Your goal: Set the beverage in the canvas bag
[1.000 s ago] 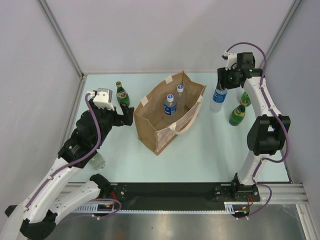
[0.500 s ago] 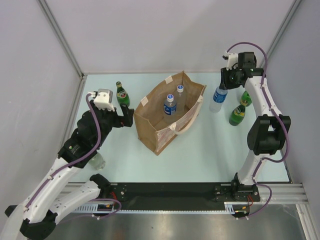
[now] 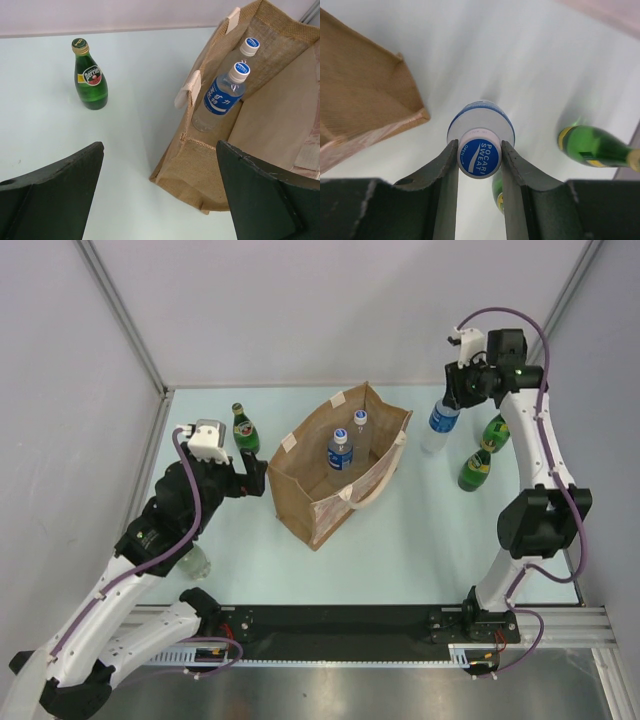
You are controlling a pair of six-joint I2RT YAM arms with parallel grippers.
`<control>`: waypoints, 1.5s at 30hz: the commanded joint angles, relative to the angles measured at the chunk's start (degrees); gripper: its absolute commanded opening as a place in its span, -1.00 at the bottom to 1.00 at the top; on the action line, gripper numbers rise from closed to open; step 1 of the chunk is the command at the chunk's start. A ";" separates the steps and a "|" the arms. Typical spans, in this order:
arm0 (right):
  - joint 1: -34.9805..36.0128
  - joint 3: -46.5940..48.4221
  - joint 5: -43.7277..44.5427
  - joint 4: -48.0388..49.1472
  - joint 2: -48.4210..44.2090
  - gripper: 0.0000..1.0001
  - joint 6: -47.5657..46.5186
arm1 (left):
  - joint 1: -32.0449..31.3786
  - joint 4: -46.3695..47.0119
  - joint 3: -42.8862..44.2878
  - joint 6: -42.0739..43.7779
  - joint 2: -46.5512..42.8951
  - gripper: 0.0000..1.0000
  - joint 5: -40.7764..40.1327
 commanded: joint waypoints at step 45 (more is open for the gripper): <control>13.44 18.88 -23.54 10.52 -14.54 -1.00 8.69 | 0.48 -2.57 1.08 -3.18 -5.17 1.00 -2.05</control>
